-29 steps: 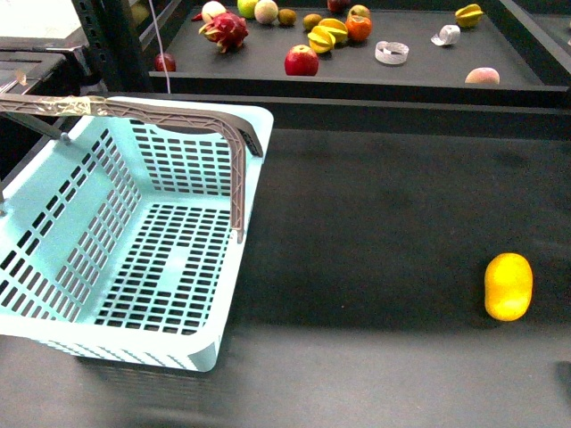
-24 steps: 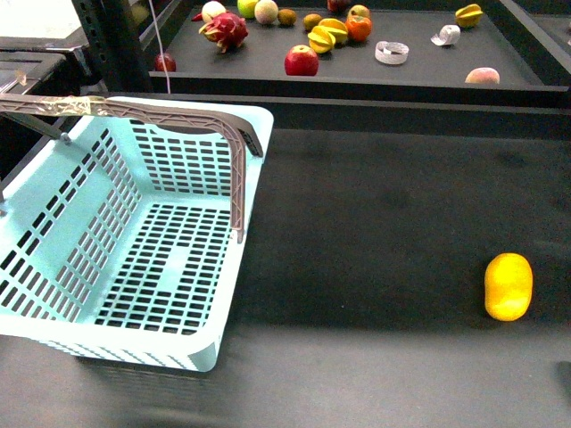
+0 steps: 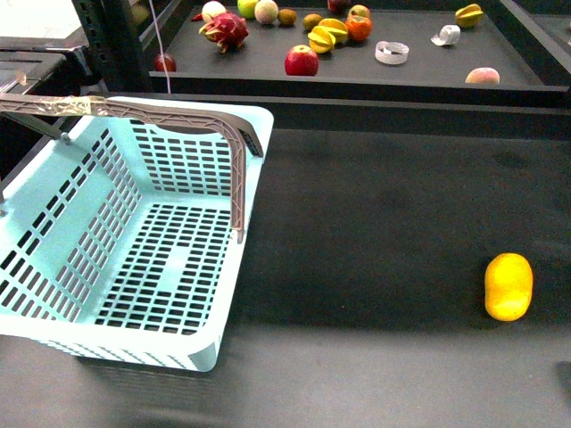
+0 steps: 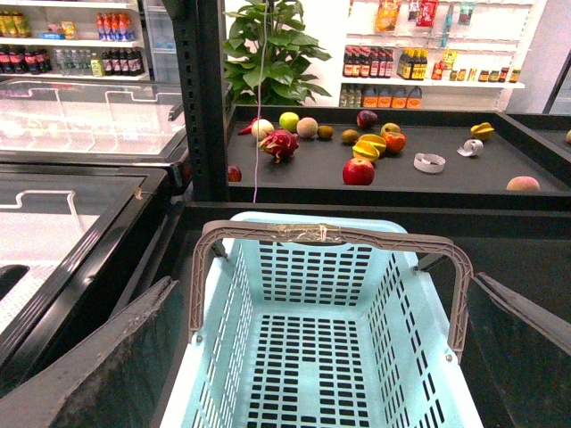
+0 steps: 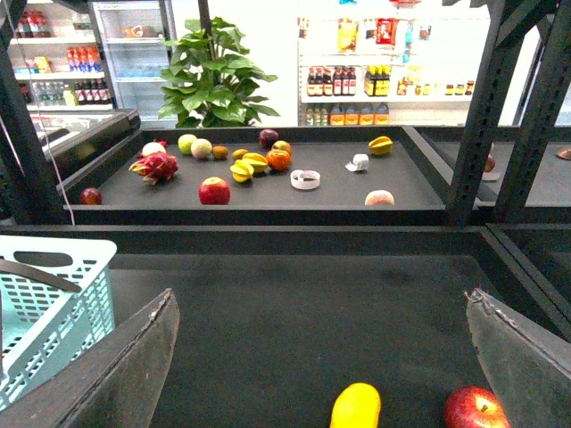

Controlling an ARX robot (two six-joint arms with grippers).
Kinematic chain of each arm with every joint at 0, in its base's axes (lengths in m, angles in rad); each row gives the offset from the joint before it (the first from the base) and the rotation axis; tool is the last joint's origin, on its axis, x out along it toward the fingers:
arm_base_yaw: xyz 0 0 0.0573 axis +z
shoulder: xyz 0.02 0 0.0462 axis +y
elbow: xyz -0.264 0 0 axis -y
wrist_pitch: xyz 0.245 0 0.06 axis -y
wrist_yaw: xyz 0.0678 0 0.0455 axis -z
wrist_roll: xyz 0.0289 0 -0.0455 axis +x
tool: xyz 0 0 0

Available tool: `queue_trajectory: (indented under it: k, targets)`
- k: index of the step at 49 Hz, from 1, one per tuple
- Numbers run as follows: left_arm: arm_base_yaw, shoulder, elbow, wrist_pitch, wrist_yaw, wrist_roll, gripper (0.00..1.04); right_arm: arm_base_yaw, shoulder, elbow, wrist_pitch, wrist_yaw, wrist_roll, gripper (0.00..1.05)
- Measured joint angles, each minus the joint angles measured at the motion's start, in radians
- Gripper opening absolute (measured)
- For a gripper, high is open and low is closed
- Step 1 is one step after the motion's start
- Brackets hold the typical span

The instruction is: Pick mango with right arm and hold basket with left

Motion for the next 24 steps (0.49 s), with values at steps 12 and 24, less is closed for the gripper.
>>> queue_trajectory:
  k: [12, 24]
  targets:
    - [-0.05, 0.032, 0.0, 0.028, -0.135, -0.02, 0.99, 0.0, 0.0, 0.0, 0.0, 0.0, 0.0, 0.96]
    - [-0.229, 0.618, 0.05, 0.371, -0.276, -0.354, 0.99, 0.0, 0.0, 0.0, 0.0, 0.0, 0.0, 0.96]
